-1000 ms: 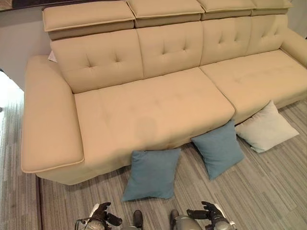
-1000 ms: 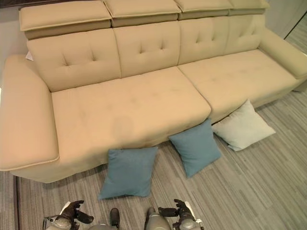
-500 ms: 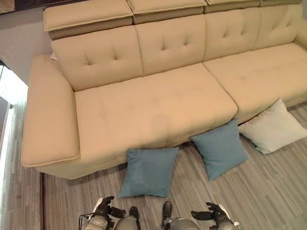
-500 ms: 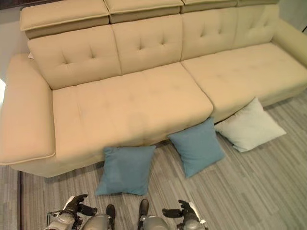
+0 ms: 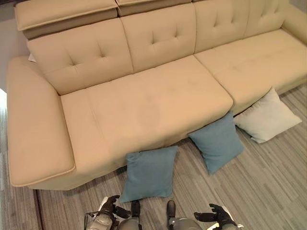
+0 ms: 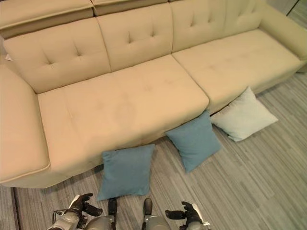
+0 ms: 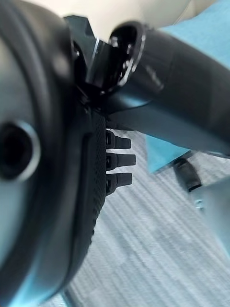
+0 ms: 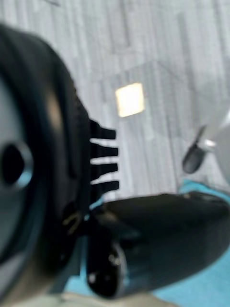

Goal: Pick up all the scattered cushions and arrange them neatly on the sofa.

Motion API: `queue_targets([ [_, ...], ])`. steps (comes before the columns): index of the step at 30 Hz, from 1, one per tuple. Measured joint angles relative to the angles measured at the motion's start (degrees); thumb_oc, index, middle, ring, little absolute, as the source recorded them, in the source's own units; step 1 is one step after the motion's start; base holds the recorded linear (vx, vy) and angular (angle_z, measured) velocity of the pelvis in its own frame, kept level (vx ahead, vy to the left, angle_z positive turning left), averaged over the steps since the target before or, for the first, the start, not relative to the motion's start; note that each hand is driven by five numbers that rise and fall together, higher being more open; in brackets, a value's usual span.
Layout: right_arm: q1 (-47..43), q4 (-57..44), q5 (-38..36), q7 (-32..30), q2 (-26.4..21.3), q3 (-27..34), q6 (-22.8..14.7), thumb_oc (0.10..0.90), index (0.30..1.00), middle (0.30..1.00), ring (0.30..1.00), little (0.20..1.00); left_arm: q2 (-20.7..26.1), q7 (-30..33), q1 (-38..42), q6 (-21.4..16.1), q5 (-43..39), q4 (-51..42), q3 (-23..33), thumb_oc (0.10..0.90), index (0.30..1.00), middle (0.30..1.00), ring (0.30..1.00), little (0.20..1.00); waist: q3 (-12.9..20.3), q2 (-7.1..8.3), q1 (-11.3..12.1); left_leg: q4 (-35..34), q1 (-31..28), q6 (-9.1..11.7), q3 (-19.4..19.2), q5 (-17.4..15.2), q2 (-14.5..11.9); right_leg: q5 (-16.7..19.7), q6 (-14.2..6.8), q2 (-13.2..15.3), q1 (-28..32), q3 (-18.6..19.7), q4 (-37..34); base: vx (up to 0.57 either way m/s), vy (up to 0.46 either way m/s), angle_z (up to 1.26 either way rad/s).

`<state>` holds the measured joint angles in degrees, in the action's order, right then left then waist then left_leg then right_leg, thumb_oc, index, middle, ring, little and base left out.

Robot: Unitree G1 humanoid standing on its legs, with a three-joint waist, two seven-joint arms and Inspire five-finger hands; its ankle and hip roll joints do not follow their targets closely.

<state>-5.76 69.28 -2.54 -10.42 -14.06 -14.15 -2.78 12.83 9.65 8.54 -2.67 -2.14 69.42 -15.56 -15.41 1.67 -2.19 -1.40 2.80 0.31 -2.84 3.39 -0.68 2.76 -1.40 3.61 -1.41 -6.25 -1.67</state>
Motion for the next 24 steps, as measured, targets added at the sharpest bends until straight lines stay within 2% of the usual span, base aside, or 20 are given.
queue_targets([
  [5,-3.4,-0.2,-0.6,-0.2,0.1,0.0,-0.3,0.800,0.900,0.900,0.900,0.900,2.3,1.3,1.4,-0.3,-1.3,-1.4,0.1,0.800,0.900,0.900,0.900,0.900,-0.1,0.20,0.3,0.3,3.0,-0.2,-0.1,-0.1,0.8,-0.3,-0.9,0.8,-3.3,0.2,1.0,-0.10,0.040,0.00],
  [7,-5.9,-1.0,-1.9,-1.6,-0.2,0.1,-0.8,0.800,0.900,0.900,0.900,0.900,3.3,2.1,2.1,-1.3,-3.5,-3.4,0.0,0.800,0.900,0.900,0.900,0.900,-0.8,0.15,0.7,2.7,7.0,-0.3,-0.1,-0.1,0.8,-0.5,-1.3,0.9,-7.4,0.3,3.2,-0.18,0.019,0.00],
  [9,-10.0,-3.1,-4.3,-3.4,-1.6,1.1,-1.4,0.800,0.900,0.900,0.900,0.900,3.8,3.8,5.1,-2.3,-7.0,-6.5,0.1,0.800,0.900,0.900,0.900,0.900,-3.3,-0.56,1.4,5.4,12.8,-0.4,0.2,-0.1,0.6,-0.7,-1.3,1.0,-13.3,0.3,6.6,-0.13,-0.003,0.03],
  [11,-15.0,-5.2,-6.3,-5.3,-3.2,2.4,-1.9,0.800,0.900,0.900,0.900,0.900,4.3,5.3,8.7,-3.7,-9.5,-9.6,0.1,0.800,0.900,0.900,0.900,0.900,-7.9,-1.37,1.5,7.6,17.5,-0.6,0.3,0.4,0.5,-1.1,-1.3,1.2,-18.6,0.3,10.2,-0.12,-0.022,0.06],
  [12,-16.6,-5.9,-7.3,-6.2,-3.7,2.4,-1.9,0.800,0.900,0.900,0.900,0.900,4.3,5.8,10.0,-4.1,-10.5,-10.0,0.0,0.800,0.900,0.900,0.900,0.900,-8.5,-1.57,1.4,8.7,20.0,-0.7,0.3,0.5,0.6,-1.6,-1.1,1.5,-21.4,0.3,12.3,-0.16,-0.031,0.05],
  [13,-19.0,-7.3,-8.0,-7.0,-4.2,2.8,-2.3,0.800,0.900,0.900,0.900,0.900,4.3,6.5,12.1,-4.6,-11.5,-10.4,0.1,0.800,0.900,0.900,0.900,0.900,-10.7,-1.73,1.4,9.6,21.8,-0.8,0.3,0.8,0.7,-1.9,-1.0,1.8,-24.0,0.3,14.6,-0.11,-0.020,0.05],
  [15,-22.6,-7.4,-9.2,-8.2,-4.6,2.8,-2.9,0.800,0.900,0.900,0.900,0.900,4.2,7.6,14.8,-4.7,-13.1,-11.1,-0.1,0.800,0.900,0.900,0.900,0.900,-11.7,-1.90,1.2,11.3,26.2,-0.7,0.4,0.9,0.9,-3.4,-0.7,2.6,-29.4,0.3,18.9,-0.13,-0.065,0.09],
  [17,-25.5,-8.2,-10.4,-10.4,-6.3,1.3,-3.1,0.800,0.900,0.900,0.900,0.900,4.8,9.7,17.8,-5.8,-15.7,-12.2,-2.4,0.800,0.900,0.900,0.900,0.900,-10.9,-2.06,1.2,16.3,35.0,-0.8,0.7,0.6,1.5,-5.3,0.1,3.4,-39.0,0.6,26.0,-0.11,-0.052,0.23],
  [18,-29.3,-9.3,-10.9,-11.3,-8.5,1.8,-3.6,0.800,0.900,0.900,0.900,0.900,5.1,10.2,22.1,-6.4,-16.5,-13.1,-1.9,0.800,0.900,0.900,0.900,0.900,-13.5,-2.85,1.2,19.0,40.2,-0.8,1.2,0.5,1.9,-6.1,0.0,4.3,-44.3,0.5,29.8,-0.12,-0.044,0.28],
  [20,-35.4,-9.1,-11.9,-12.4,-9.5,1.5,-3.8,0.800,0.900,0.900,0.900,0.900,5.7,11.4,27.0,-6.4,-18.2,-13.8,-2.0,0.800,0.900,0.900,0.900,0.900,-15.5,-2.74,1.3,22.5,46.5,-0.7,1.2,0.6,1.8,-6.1,0.4,4.5,-50.9,0.8,33.5,-0.09,-0.031,0.09],
  [22,-39.9,-9.4,-12.6,-13.4,-10.2,1.1,-4.1,0.800,0.900,0.900,0.900,0.900,5.9,12.4,30.3,-6.5,-18.8,-14.3,-2.5,0.800,0.900,0.900,0.900,0.900,-15.8,-2.75,1.3,26.3,52.2,-0.6,1.0,-0.1,1.6,-6.5,1.1,4.5,-56.6,1.5,36.9,-0.04,-0.041,-0.04],
  [24,-43.2,-9.5,-13.0,-13.7,-10.2,0.9,-4.4,0.800,0.900,0.900,0.900,0.900,5.9,12.6,32.5,-6.7,-18.9,-14.3,-2.8,0.800,0.900,0.900,0.900,0.900,-15.8,-2.75,1.0,27.9,54.8,-0.6,0.8,-0.3,1.4,-6.6,1.3,4.5,-59.3,1.7,38.5,-0.02,-0.044,-0.02],
])
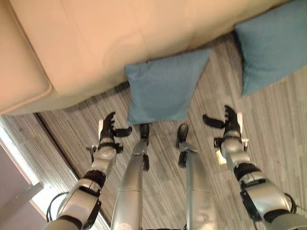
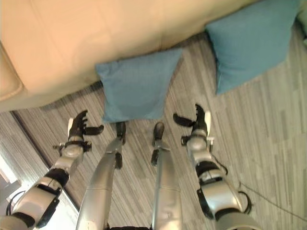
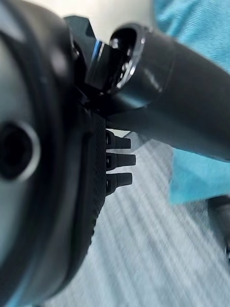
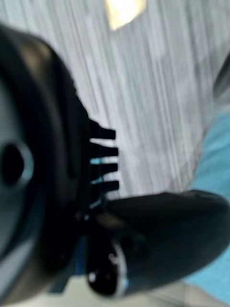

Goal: Pick up all the scattered cushions and arrange them neatly on the sofa.

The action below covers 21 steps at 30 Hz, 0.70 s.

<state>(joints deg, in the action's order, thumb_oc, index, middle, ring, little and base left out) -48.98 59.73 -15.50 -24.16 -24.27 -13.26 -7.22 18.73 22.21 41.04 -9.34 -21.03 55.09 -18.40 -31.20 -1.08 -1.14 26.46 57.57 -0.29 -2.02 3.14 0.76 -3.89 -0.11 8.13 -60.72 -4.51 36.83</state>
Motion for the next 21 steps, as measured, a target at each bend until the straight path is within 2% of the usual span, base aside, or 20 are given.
queue_targets([
  [2,-2.8,-0.3,-0.4,-1.1,-1.4,-2.5,-0.4,0.800,0.900,0.900,0.900,0.900,0.8,0.9,3.2,-0.3,-0.3,-0.6,-1.8,0.800,0.900,0.900,0.900,0.900,0.1,-0.03,-0.2,3.2,4.1,-0.5,0.1,-1.3,0.0,-1.6,0.4,0.2,-4.1,0.4,2.9,-0.03,-0.018,0.04],
  [6,-9.6,0.1,-2.9,-2.1,-3.7,-3.8,-1.6,0.800,0.900,0.900,0.900,0.900,3.4,1.4,11.2,-0.8,-0.4,-2.4,-3.5,0.800,0.900,0.900,0.900,0.900,0.1,0.00,0.0,8.3,14.2,-0.3,0.0,-1.3,-0.2,-1.4,1.0,0.1,-14.4,1.0,7.9,0.00,-0.009,0.00],
  [9,-13.4,0.3,-5.5,-2.2,-3.4,-5.0,-1.7,0.800,0.900,0.900,0.900,0.900,3.5,2.3,15.1,-0.8,-1.4,-2.2,-4.2,0.800,0.900,0.900,0.900,0.900,0.1,-0.01,0.2,10.6,19.1,-0.1,-0.1,-1.6,-0.5,-1.7,1.3,0.1,-19.3,1.1,10.3,0.02,-0.023,0.00],
  [13,-16.1,0.4,-7.3,-1.6,-2.9,-8.8,-1.7,0.800,0.900,0.900,0.900,0.900,3.6,3.1,18.4,-0.8,-1.4,-2.4,-7.5,0.800,0.900,0.900,0.900,0.900,0.1,-0.01,0.3,12.9,22.6,-0.1,-0.3,-2.1,-0.6,-2.2,1.8,0.2,-23.0,1.5,12.5,0.02,-0.020,0.01],
  [19,-21.3,0.5,-8.3,-0.9,-1.0,-11.3,-1.7,0.800,0.900,0.900,0.900,0.900,3.4,5.1,21.2,-0.4,-1.4,-4.9,-10.0,0.800,0.900,0.900,0.900,0.900,0.1,-0.04,0.6,13.7,26.1,0.3,0.0,-1.8,0.2,-2.4,2.0,1.0,-27.0,1.6,14.8,0.02,-0.025,0.08],
  [21,-23.9,0.6,-8.7,-1.2,0.2,-11.8,-1.6,0.800,0.900,0.900,0.900,0.900,2.4,6.3,23.0,-0.2,-1.5,-5.2,-10.6,0.800,0.900,0.900,0.900,0.900,0.1,-0.04,1.3,14.2,27.7,0.4,0.1,-1.7,0.2,-2.5,2.0,1.0,-28.6,1.6,15.3,0.02,-0.042,0.04],
])
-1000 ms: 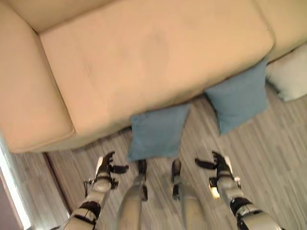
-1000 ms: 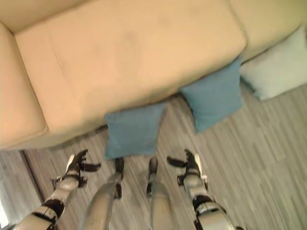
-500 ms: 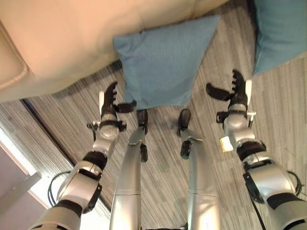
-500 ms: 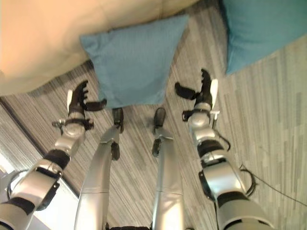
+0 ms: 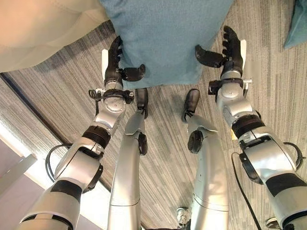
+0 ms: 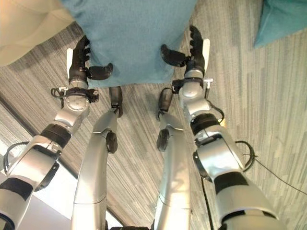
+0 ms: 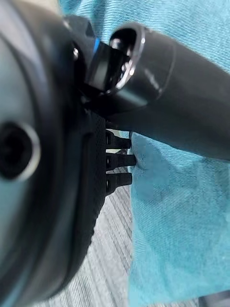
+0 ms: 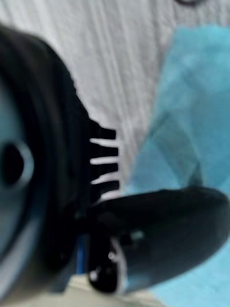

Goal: Pick up all the scattered cushions and arrange them neatly on the sofa.

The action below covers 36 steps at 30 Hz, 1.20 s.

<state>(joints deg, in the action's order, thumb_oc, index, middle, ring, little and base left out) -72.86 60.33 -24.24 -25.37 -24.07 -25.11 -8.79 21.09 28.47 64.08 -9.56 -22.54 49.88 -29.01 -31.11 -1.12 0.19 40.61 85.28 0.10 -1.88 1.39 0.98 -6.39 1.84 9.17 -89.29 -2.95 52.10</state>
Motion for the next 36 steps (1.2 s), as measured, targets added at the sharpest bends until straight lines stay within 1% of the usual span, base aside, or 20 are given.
queue_targets([
  [3,-2.0,0.5,-1.1,-0.5,0.6,-0.7,0.4,0.800,0.900,0.900,0.900,0.900,-1.3,0.6,2.1,0.2,-1.0,-0.5,-0.4,0.800,0.900,0.900,0.900,0.900,0.0,0.00,0.8,0.3,1.3,0.0,0.1,0.0,0.2,-0.1,0.1,0.2,-1.3,0.0,0.6,0.02,-0.033,0.05],
  [4,-2.8,1.4,-1.1,-0.7,0.8,-0.9,0.5,0.668,0.702,0.702,0.702,0.702,-1.6,1.0,2.6,0.3,-2.0,-0.6,-0.3,0.653,0.679,0.679,0.679,0.679,0.0,0.00,0.7,0.5,1.6,0.0,0.2,0.0,0.5,-0.3,0.1,0.4,-1.6,0.0,0.9,0.01,-0.032,0.06],
  [5,-3.1,1.8,-1.1,-0.8,0.7,-1.2,0.6,0.453,0.380,0.380,0.380,0.380,-1.7,1.2,2.7,0.2,-2.9,-0.9,-0.1,0.491,0.436,0.436,0.436,0.436,0.0,0.00,0.7,0.5,1.6,0.0,0.2,0.0,0.5,-0.3,0.1,0.5,-1.6,0.0,1.0,0.00,-0.037,0.05],
  [6,-3.3,1.8,-1.1,-1.2,0.6,-1.4,0.7,0.400,0.300,0.300,0.300,0.300,-1.9,1.4,2.8,0.2,-4.0,-1.2,-0.1,0.400,0.300,0.300,0.300,0.300,0.0,0.00,0.6,0.5,1.6,0.1,0.3,0.1,0.6,-0.3,0.1,0.5,-1.6,0.0,1.0,0.00,0.000,0.00],
  [7,-3.6,1.8,-1.1,-1.4,0.6,-1.5,0.9,0.400,0.300,0.300,0.300,0.300,-2.0,1.6,2.9,0.2,-5.0,-1.4,0.1,0.400,0.300,0.300,0.300,0.300,0.0,0.00,0.6,0.4,1.7,0.2,0.3,0.2,0.7,-0.3,0.1,0.6,-1.6,0.0,1.0,0.00,0.000,0.00],
  [8,-3.9,1.7,-1.1,-2.3,0.4,-1.4,1.1,0.400,0.300,0.300,0.300,0.300,-2.0,2.4,3.1,0.3,-7.5,-2.8,0.3,0.400,0.300,0.300,0.300,0.300,0.0,0.00,0.5,0.4,1.7,0.2,0.4,0.2,0.8,-0.3,0.0,0.7,-1.6,-0.1,1.0,0.00,0.000,0.00],
  [13,-3.7,0.4,-1.4,-3.1,-0.3,-0.9,1.0,0.400,0.300,0.300,0.300,0.300,0.0,2.5,3.2,0.3,-9.8,-4.3,0.4,0.400,0.300,0.300,0.300,0.300,0.0,-0.01,0.3,0.2,1.6,0.5,0.7,0.4,0.9,-0.3,0.0,0.6,-1.3,-0.3,0.8,-0.01,-0.005,0.00],
  [17,-2.0,-1.8,-1.3,-3.8,0.1,-0.4,1.0,0.400,0.300,0.300,0.300,0.300,0.1,2.3,2.5,0.3,-11.2,-5.7,0.2,0.400,0.300,0.300,0.300,0.300,0.0,0.01,0.0,-1.3,-0.7,0.7,0.9,1.1,0.7,0.2,0.1,0.5,1.0,-0.7,-0.4,-0.05,0.000,-0.01],
  [19,1.2,-3.5,-1.3,-4.0,1.1,0.8,1.0,0.400,0.300,0.300,0.300,0.300,-0.6,2.1,-0.6,0.3,-11.2,-6.1,0.4,0.400,0.300,0.300,0.300,0.300,0.0,0.07,-1.2,-3.2,-4.7,0.6,0.9,1.3,0.6,0.4,0.0,0.4,5.0,-1.0,-2.5,-0.06,0.015,-0.03],
  [22,4.9,-6.9,-1.2,-5.1,1.4,2.4,1.0,0.400,0.300,0.300,0.300,0.300,-0.8,2.0,-4.5,0.7,-10.9,-8.7,0.3,0.400,0.300,0.300,0.300,0.300,0.1,0.17,-1.7,-5.5,-8.6,0.5,0.8,1.6,0.5,0.9,-0.6,-0.1,8.8,-0.8,-4.6,-0.06,0.005,-0.07],
  [25,8.7,-10.4,-0.9,-5.7,1.5,4.2,1.0,0.400,0.300,0.300,0.300,0.300,-0.4,1.9,-9.2,1.0,-9.0,-13.1,0.8,0.400,0.300,0.300,0.300,0.300,0.1,0.23,-2.4,-8.1,-13.3,0.5,0.8,2.1,0.3,1.4,-0.6,-0.3,13.5,-1.2,-7.2,-0.05,0.012,-0.03],
  [27,13.6,-16.1,-0.3,-6.1,1.8,5.8,1.0,0.400,0.300,0.300,0.300,0.300,-0.1,1.6,-13.6,1.3,-7.9,-17.2,2.3,0.400,0.300,0.300,0.300,0.300,0.1,0.26,-2.7,-9.5,-17.2,0.6,0.7,2.2,-0.1,1.7,-0.6,-0.8,17.4,-1.2,-9.1,-0.04,0.021,-0.11],
  [28,16.7,-18.6,0.8,-6.2,2.3,6.2,0.4,0.400,0.300,0.300,0.300,0.300,-0.2,1.5,-16.1,1.2,-6.4,-18.9,3.0,0.400,0.300,0.300,0.300,0.300,0.1,0.31,-2.8,-10.7,-19.7,0.7,0.6,2.3,-0.3,2.2,-0.8,-1.1,19.9,-1.2,-10.4,-0.04,0.003,-0.11],
  [29,17.9,-19.4,1.3,-6.2,2.6,6.5,0.1,0.400,0.300,0.300,0.300,0.300,-0.5,1.5,-16.9,1.2,-6.0,-19.3,3.2,0.400,0.300,0.300,0.300,0.300,0.2,0.35,-2.8,-11.3,-20.9,0.7,0.5,2.4,-0.3,2.2,-0.8,-1.1,20.9,-1.1,-10.7,-0.06,0.008,-0.13],
  [30,20.3,-22.1,1.6,-6.1,3.2,7.2,0.2,0.400,0.300,0.300,0.300,0.300,0.6,0.8,-19.1,1.4,-5.4,-21.4,4.6,0.400,0.300,0.300,0.300,0.300,0.0,0.94,-3.2,-12.9,-24.0,0.7,-0.1,2.5,-0.4,2.5,-0.7,-1.2,23.6,-1.1,-12.4,-0.05,-0.006,-0.11],
  [31,21.3,-23.0,1.7,-6.1,3.4,7.1,0.2,0.400,0.300,0.300,0.300,0.300,0.7,0.8,-20.2,1.4,-5.3,-22.1,4.9,0.400,0.300,0.300,0.300,0.300,0.0,1.02,-3.3,-13.7,-25.3,0.8,-0.2,2.6,-0.7,2.8,-0.8,-1.6,24.9,-1.0,-13.6,-0.07,-0.001,-0.28],
  [32,24.1,-25.0,2.7,-5.8,4.3,6.9,0.1,0.400,0.300,0.300,0.300,0.300,1.5,0.7,-23.2,1.3,-5.1,-24.3,5.9,0.400,0.300,0.300,0.300,0.300,0.4,1.44,-3.1,-16.4,-28.9,0.8,-0.7,2.9,-1.3,3.7,-1.1,-2.5,28.4,-0.7,-16.5,-0.04,-0.003,-0.27],
  [34,26.0,-26.3,3.2,-5.7,5.2,7.0,0.0,0.400,0.300,0.300,0.300,0.300,2.0,0.6,-25.2,1.2,-4.1,-26.4,6.9,0.400,0.300,0.300,0.300,0.300,0.6,1.77,-3.3,-19.1,-32.4,0.8,-0.9,3.5,-1.4,4.1,-1.6,-3.0,31.6,-0.3,-19.1,-0.13,-0.014,-0.20],
  [35,27.0,-26.4,3.7,-5.0,5.0,6.9,0.2,0.400,0.300,0.300,0.300,0.300,2.3,0.0,-26.3,1.2,-3.1,-26.6,7.6,0.400,0.300,0.300,0.300,0.300,0.2,2.03,-3.6,-21.1,-36.5,1.0,-1.1,4.6,-1.5,5.6,-1.0,-3.2,35.5,-0.7,-20.6,-0.14,-0.034,-0.10],
  [36,28.7,-26.7,4.1,-4.5,5.1,6.4,0.8,0.400,0.300,0.300,0.300,0.300,2.0,-0.7,-28.4,1.3,-3.1,-26.8,8.8,0.400,0.300,0.300,0.300,0.300,0.2,2.06,-4.1,-22.4,-40.0,1.0,-1.1,4.6,-1.8,5.5,-1.1,-3.3,39.4,-1.2,-22.5,-0.03,-0.024,-0.08],
])
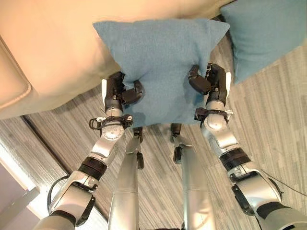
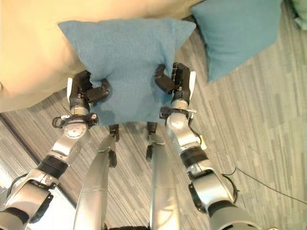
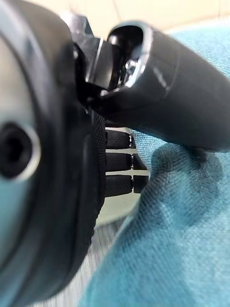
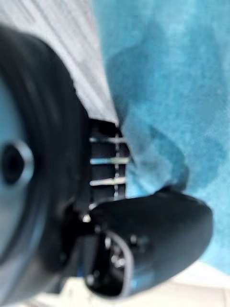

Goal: Pick up all the scattered cushions and arrange them neatly on the sofa.

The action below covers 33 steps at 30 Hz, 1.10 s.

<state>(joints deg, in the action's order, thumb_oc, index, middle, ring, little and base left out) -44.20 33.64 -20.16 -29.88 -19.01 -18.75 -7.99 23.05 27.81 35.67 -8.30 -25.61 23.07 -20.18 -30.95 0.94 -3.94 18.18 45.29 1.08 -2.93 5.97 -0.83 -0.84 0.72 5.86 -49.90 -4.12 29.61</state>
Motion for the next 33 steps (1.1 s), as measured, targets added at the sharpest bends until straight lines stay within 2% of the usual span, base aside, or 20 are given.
queue_targets([
  [2,6.0,-3.0,2.8,1.0,-0.3,-1.5,0.1,0.400,0.300,0.300,0.300,0.300,-1.4,-0.3,-4.6,-0.3,0.9,-1.0,0.1,0.400,0.300,0.300,0.300,0.300,1.6,0.39,0.2,-3.0,-6.2,0.0,0.2,0.0,-0.3,0.2,-0.4,-0.6,6.4,-0.2,-3.3,0.03,-0.037,-0.06],
  [3,7.5,-4.6,3.8,1.0,-0.9,-0.8,0.0,0.400,0.300,0.300,0.300,0.300,-0.7,-0.7,-5.7,-0.7,1.2,-1.9,0.5,0.400,0.300,0.300,0.300,0.300,2.6,0.51,0.2,-3.7,-7.4,0.0,0.1,0.0,-0.3,0.2,-0.4,-0.6,7.4,-0.3,-3.9,0.07,-0.045,-0.05],
  [8,14.1,-13.4,9.2,2.7,0.0,1.4,0.2,0.400,0.300,0.300,0.300,0.300,-0.1,-3.1,-11.1,-0.8,1.4,-6.4,3.1,0.400,0.300,0.300,0.300,0.300,2.7,0.27,0.2,-9.8,-19.1,0.3,-0.1,1.0,-0.9,1.0,-0.9,-1.7,19.1,-0.6,-9.9,0.08,-0.062,-0.05],
  [10,18.3,-14.9,10.7,4.1,0.3,1.2,0.2,0.400,0.300,0.300,0.300,0.300,-0.3,-3.9,-15.3,-0.6,1.7,-7.9,2.7,0.400,0.300,0.300,0.300,0.300,3.4,-0.12,0.3,-13.1,-24.3,0.6,0.0,1.5,-1.4,1.7,-1.0,-2.4,24.5,-1.0,-13.6,0.09,-0.050,-0.01],
  [11,20.2,-15.1,11.1,4.8,0.1,1.3,0.3,0.400,0.300,0.300,0.300,0.300,-0.6,-4.6,-17.1,-0.7,2.4,-8.0,2.8,0.400,0.300,0.300,0.300,0.300,5.0,-0.87,0.2,-14.2,-25.3,0.7,0.2,1.3,-1.6,1.4,-1.3,-2.6,25.8,-1.4,-14.9,0.16,-0.074,0.06],
  [14,25.0,-16.2,12.1,7.1,-0.7,2.2,1.3,0.400,0.300,0.300,0.300,0.300,-2.4,-6.1,-22.2,-0.6,2.7,-8.6,2.7,0.400,0.300,0.300,0.300,0.300,6.0,-2.55,0.3,-17.8,-31.2,1.0,0.4,2.2,-2.0,2.5,-1.1,-3.4,32.2,-2.1,-19.1,0.12,-0.053,0.05],
  [16,27.3,-17.0,13.2,7.9,-1.4,2.5,1.4,0.400,0.300,0.300,0.300,0.300,-2.8,-6.9,-24.6,-0.5,2.7,-8.6,2.4,0.400,0.300,0.300,0.300,0.300,7.9,-3.32,0.3,-19.0,-32.1,1.0,0.5,2.1,-2.3,2.5,-1.1,-3.7,33.3,-2.3,-20.8,0.14,-0.061,0.03],
  [20,30.0,-17.1,15.0,9.2,-2.0,3.7,1.5,0.400,0.300,0.300,0.300,0.300,-3.8,-8.5,-26.5,0.4,2.7,-8.5,1.8,0.400,0.300,0.300,0.300,0.300,8.1,-3.78,0.2,-19.2,-34.2,1.1,1.3,2.2,-2.4,3.0,-0.9,-4.1,37.6,-3.7,-23.8,0.08,-0.032,0.18],
  [25,31.6,-17.8,16.5,9.3,-3.0,5.9,1.8,0.400,0.300,0.300,0.300,0.300,-5.4,-8.8,-26.4,0.7,2.7,-8.5,0.4,0.400,0.300,0.300,0.300,0.300,8.3,-4.19,0.1,-17.9,-35.9,1.4,1.8,2.4,-2.0,2.9,-0.8,-3.8,43.3,-7.6,-26.6,0.06,0.034,0.43],
  [26,32.8,-19.6,17.4,9.1,-3.5,7.1,2.1,0.400,0.300,0.300,0.300,0.300,-6.1,-9.0,-26.2,0.7,2.7,-8.5,-0.3,0.400,0.300,0.300,0.300,0.300,9.2,-5.40,-0.2,-17.5,-35.0,1.1,-1.3,0.6,-2.6,2.6,-0.5,-3.9,43.9,-9.7,-27.1,0.09,0.073,0.53],
  [27,33.2,-20.4,17.6,9.0,-3.5,7.6,2.1,0.400,0.300,0.300,0.300,0.300,-6.2,-9.3,-26.0,0.7,2.7,-8.5,-0.4,0.400,0.300,0.300,0.300,0.300,9.3,-5.56,-0.1,-17.1,-34.8,0.6,-2.5,0.2,-3.0,2.3,-0.4,-3.8,43.9,-9.8,-27.0,0.23,0.167,0.49],
  [28,33.4,-21.4,17.7,8.8,-3.6,8.0,2.1,0.400,0.300,0.300,0.300,0.300,-6.4,-9.5,-26.0,0.7,2.7,-8.5,-0.5,0.400,0.300,0.300,0.300,0.300,9.4,-5.74,0.1,-16.2,-34.6,0.1,-6.0,-0.6,-3.8,1.9,-0.3,-3.5,44.1,-9.9,-26.8,0.14,0.096,0.16],
  [30,33.5,-21.6,18.0,8.8,-3.7,7.9,2.2,0.400,0.300,0.300,0.300,0.300,-6.5,-9.6,-26.5,0.9,2.7,-8.5,-0.5,0.400,0.300,0.300,0.300,0.300,9.9,-5.95,0.1,-16.3,-35.3,-0.1,-6.8,-0.7,-3.4,0.9,-1.5,-2.7,44.1,-9.7,-25.6,0.17,0.123,0.06],
  [33,35.4,-21.6,18.1,8.8,-3.1,8.1,2.5,0.400,0.300,0.300,0.300,0.300,-6.3,-9.6,-26.9,1.0,2.8,-8.6,-1.1,0.400,0.300,0.300,0.300,0.300,12.0,-5.25,0.2,-16.5,-35.5,-1.4,-6.7,-0.3,-2.0,0.5,-2.3,-1.4,43.9,-9.8,-24.7,0.20,0.167,0.07],
])
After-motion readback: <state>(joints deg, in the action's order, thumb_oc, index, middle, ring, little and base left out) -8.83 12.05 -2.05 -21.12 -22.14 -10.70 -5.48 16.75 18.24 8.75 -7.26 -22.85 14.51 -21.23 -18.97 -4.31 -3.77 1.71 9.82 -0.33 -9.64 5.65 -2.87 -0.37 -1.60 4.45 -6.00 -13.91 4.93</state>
